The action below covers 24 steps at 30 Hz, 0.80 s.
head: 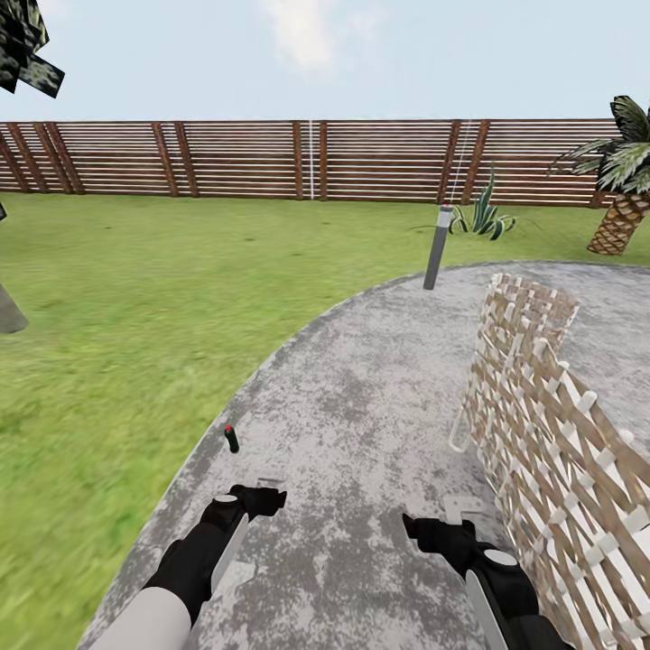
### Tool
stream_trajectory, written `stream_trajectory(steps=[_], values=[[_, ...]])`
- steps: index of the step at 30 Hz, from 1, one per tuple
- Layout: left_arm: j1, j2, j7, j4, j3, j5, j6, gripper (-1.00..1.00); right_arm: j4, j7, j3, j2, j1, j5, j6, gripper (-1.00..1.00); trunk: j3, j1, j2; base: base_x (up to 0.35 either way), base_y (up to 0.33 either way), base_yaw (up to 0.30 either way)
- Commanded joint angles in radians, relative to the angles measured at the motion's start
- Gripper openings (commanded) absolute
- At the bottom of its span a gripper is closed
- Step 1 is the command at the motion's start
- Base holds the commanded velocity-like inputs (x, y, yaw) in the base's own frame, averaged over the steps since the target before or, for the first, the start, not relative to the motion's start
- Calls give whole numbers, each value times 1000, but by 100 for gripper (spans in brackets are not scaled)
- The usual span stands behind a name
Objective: Pick up the pesticide atomizer in the garden and spray insectifuge to fully cover both potted plants in the garden.
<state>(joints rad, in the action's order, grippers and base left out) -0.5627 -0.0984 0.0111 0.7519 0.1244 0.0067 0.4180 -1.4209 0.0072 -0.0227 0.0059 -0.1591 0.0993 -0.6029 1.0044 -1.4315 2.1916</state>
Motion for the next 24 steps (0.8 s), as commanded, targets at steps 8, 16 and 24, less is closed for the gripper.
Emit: stream_trajectory(steps=[8,16,24], values=[[0,0,1,1,1,0,5,100,-1,-1,0,0,0,8,-5,100,1,0,0,161,0,0],[0,0,1,1,1,0,5,100,-1,-1,1,0,0,8,-5,100,1,0,0,72,0,0],[0,0,1,2,1,0,5,100,-1,-1,1,0,0,8,-5,100,1,0,0,303,0,0]])
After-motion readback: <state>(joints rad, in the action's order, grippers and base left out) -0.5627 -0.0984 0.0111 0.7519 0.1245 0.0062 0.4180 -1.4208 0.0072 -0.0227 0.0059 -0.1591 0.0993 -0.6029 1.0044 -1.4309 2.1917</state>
